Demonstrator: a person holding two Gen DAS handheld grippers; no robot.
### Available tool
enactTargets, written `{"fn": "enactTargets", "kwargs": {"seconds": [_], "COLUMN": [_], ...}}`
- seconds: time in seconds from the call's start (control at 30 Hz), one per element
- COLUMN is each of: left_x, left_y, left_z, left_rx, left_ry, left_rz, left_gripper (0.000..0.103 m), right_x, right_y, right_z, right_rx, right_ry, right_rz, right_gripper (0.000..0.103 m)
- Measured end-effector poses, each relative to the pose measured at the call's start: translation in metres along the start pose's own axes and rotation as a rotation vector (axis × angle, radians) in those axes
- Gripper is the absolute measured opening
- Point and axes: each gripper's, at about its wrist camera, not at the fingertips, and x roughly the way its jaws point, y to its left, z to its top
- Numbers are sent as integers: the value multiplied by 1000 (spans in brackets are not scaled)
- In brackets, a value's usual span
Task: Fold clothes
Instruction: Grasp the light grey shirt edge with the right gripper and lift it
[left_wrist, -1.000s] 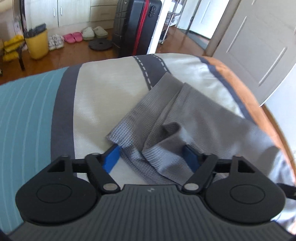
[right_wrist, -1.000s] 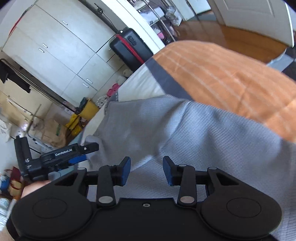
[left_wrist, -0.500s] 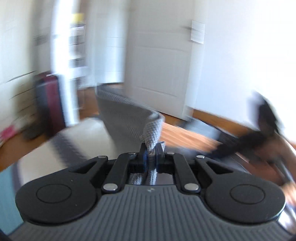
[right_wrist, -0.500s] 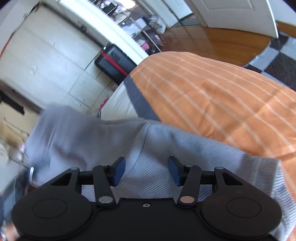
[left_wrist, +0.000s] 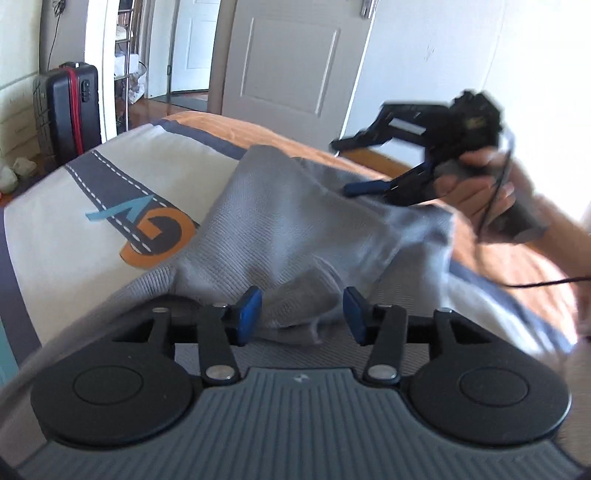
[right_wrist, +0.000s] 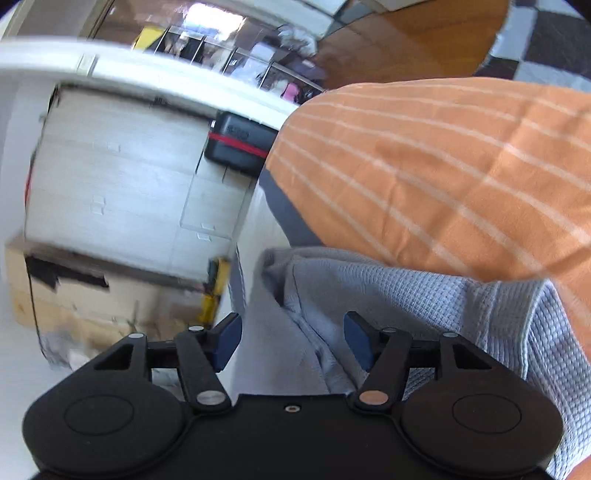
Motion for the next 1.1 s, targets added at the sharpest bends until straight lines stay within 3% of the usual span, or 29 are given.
{"fn": "enactTargets", "kwargs": {"seconds": [0.07,0.13,0.17,0.2,0.27,0.37,0.43,0.5,0.6,0.67,0.8,0.93,1.1], "left_x": [-13,-11,-10,-9,-3,1,-6,-16,-35,-46,-74,-109,-139], "left_y": [4,17,23,29,41,55,54,48,35,26,11,12,7], "left_z": [-6,-13,-16,-20,-20,-23,-25,-26,-32,-40,-67,-100,-121], "left_rx": [-71,-183,-239,-293,-366,-470,-479,-463,-434,-427,-439,-581,-689], "left_ry": [-32,-22,-17,-10,30,74,92,120,162,199,239,152,129], "left_rz": [-62,-66,-67,-67,-5,35,67,132,239,301,419,458,515], "left_gripper": [49,52,52,52,52,52,52,52,56,63,63,63,63], "right_x": [4,7,9,11,15,13,16,31,32,29,13,1,-9], "right_y": [7,13,17,20,27,41,49,37,24,21,30,49,58], "right_z": [-2,-4,-5,-6,-8,-10,-13,-21,-21,-18,-28,-39,-52], "right_rx": [-41,-82,-103,-123,-165,-238,-346,-373,-325,-297,-287,-389,-451], "right_ry": [27,54,67,80,107,113,124,168,153,139,69,106,131], "right_rz": [-2,-3,-4,-5,-6,-15,-188,-344,-325,-302,-343,-408,-509], "right_gripper": [67,63,32,11,9,9,9,13,13,18,34,60,61]}}
